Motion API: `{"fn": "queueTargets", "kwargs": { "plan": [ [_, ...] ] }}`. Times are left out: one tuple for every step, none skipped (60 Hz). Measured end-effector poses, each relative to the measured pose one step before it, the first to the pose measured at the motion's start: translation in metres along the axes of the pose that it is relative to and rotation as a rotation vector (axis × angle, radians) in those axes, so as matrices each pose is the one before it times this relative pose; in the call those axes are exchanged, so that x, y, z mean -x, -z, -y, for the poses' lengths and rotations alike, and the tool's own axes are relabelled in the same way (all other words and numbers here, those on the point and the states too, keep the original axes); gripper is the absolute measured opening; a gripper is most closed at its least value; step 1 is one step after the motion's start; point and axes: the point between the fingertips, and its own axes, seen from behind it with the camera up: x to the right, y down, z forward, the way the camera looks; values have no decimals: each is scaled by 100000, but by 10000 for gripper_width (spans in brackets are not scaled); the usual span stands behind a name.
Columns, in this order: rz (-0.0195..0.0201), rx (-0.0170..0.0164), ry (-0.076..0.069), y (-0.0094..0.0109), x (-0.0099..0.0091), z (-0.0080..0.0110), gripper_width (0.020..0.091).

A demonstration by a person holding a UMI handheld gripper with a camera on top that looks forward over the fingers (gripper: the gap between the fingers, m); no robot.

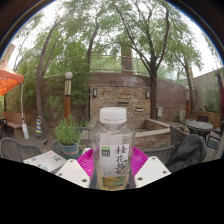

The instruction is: Pour water

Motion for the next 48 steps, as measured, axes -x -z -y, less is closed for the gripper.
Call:
{"fn": "queueTargets", "kwargs": {
  "plan": [
    [-47, 1118, 361, -194, -758, -1627, 449],
    [254, 1082, -3, -206, -632, -1608, 449],
    [748, 1215, -70, -438, -570, -1791, 448],
    [164, 1820, -683, -1137, 1365, 2053, 449],
    [820, 753, -426, -254, -352, -1447, 448],
    [1013, 757, -367, -230, -255, -1408, 448],
    [1112, 673, -199, -212, -173, -1308, 447],
    [945, 334, 420, -347, -505, -1220, 448],
    [1305, -516, 422, -819, -134, -2833, 447],
    [1084, 478, 671, -172, -174, -1130, 447],
    [729, 651, 618, -137, -199, -1110, 448],
    [421, 581, 380, -108, -251, -1002, 448],
    [284, 621, 327, -232, -312, -965, 449],
    [109, 709, 158, -770, 717, 1291, 449],
    [572, 284, 242, -70, -165, -807, 455],
    [429, 404, 244, -42, -133, -797, 454],
    [213, 817, 346, -18, -203, -866, 456],
    [121, 1181, 376, -9, -198, -936, 459],
    [-132, 1986, 453, -953, 1232, 564, 482],
    [561, 1778, 529, -14, -137, -1125, 481],
    [447, 2875, 1326, 461, -292, -1416, 487],
    [378, -7603, -147, 655, 243, 1649, 485],
    [707, 262, -612, -633, -58, -20, 484],
    [-163, 252, -476, 392, -373, -118, 487],
    [-241, -1291, -1353, 447, -345, 314, 485],
    [570, -556, -2076, 371, -178, 114, 485],
    [287, 560, -1021, -512, 325, -399, 485],
    [302, -744, -101, 399, -279, 162, 485],
    [624, -261, 233, 369, -159, 53, 485],
    [705, 110, 191, 265, -160, 64, 484],
    [348, -68, 539, -532, 286, -125, 483],
    [183, 58, 604, 258, -162, -9, 486],
    [51, 61, 180, 248, -136, 14, 499],
    [-111, 7, 97, 190, -140, 120, 505],
    [-317, 82, 89, -908, 718, -13, 526],
    [-63, 124, 185, 221, -123, 55, 547],
    [7, 345, 229, 184, -90, 2, 578],
    [-109, 543, 254, 178, -223, -45, 605],
    [-78, 861, 143, -440, 276, 16, 629],
    [349, 1424, -98, 210, -68, -142, 656],
    [499, 2646, -380, 160, 19, -381, 686],
    [102, 2686, -789, 207, -91, -552, 718],
    [245, 2621, -861, -17, 208, -360, 753],
    [343, 2455, -862, 274, 13, -440, 790],
    [249, 1517, -909, 315, 55, -225, 832],
    [-175, 659, -999, 333, -14, 1, 854],
    [-360, 172, -993, 156, 201, 452, 858],
    [-808, 45, -661, 555, -558, -506, 853]
  ]
}}
